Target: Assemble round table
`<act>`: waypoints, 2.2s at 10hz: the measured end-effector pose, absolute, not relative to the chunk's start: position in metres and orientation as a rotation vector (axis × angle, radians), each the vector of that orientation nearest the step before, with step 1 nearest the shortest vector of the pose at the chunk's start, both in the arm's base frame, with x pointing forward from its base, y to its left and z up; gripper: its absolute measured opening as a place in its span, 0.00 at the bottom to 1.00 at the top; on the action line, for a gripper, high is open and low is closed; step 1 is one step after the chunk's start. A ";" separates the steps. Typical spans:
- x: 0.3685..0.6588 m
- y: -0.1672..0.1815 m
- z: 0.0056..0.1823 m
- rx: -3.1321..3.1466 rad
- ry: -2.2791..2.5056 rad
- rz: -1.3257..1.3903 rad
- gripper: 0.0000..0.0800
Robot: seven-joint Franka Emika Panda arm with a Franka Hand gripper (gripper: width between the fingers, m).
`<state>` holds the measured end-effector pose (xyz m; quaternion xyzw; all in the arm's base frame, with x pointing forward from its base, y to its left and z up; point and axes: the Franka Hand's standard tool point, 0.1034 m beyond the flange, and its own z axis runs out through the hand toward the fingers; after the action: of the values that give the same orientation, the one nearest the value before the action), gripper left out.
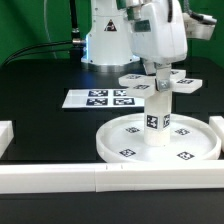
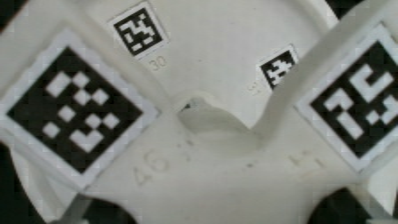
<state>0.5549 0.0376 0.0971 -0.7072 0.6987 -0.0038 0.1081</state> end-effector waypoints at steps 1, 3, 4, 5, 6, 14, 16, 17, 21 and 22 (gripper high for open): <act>0.555 0.037 0.097 -2.030 2.102 -0.002 0.57; 0.555 0.037 0.097 -1.832 2.257 0.023 0.57; 0.555 0.037 0.097 -1.781 2.293 0.029 0.57; 0.555 0.037 0.097 -1.687 2.360 0.044 0.57; 0.555 0.037 0.097 -1.587 2.421 0.054 0.57; 0.558 0.044 0.100 -1.098 2.630 0.130 0.78; 0.561 0.048 0.115 -1.069 2.607 0.143 0.81; 0.563 0.049 0.125 -1.071 2.588 0.142 0.81; 0.566 0.053 0.139 -1.090 2.557 0.152 0.81; 0.566 0.053 0.139 -1.094 2.555 0.151 0.81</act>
Offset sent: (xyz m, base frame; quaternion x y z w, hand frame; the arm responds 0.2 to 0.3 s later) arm -0.0098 -0.0081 -0.0012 0.0026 0.0138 0.2013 0.9794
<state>0.5659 0.0533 0.1388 -0.3867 0.9033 0.0534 0.1780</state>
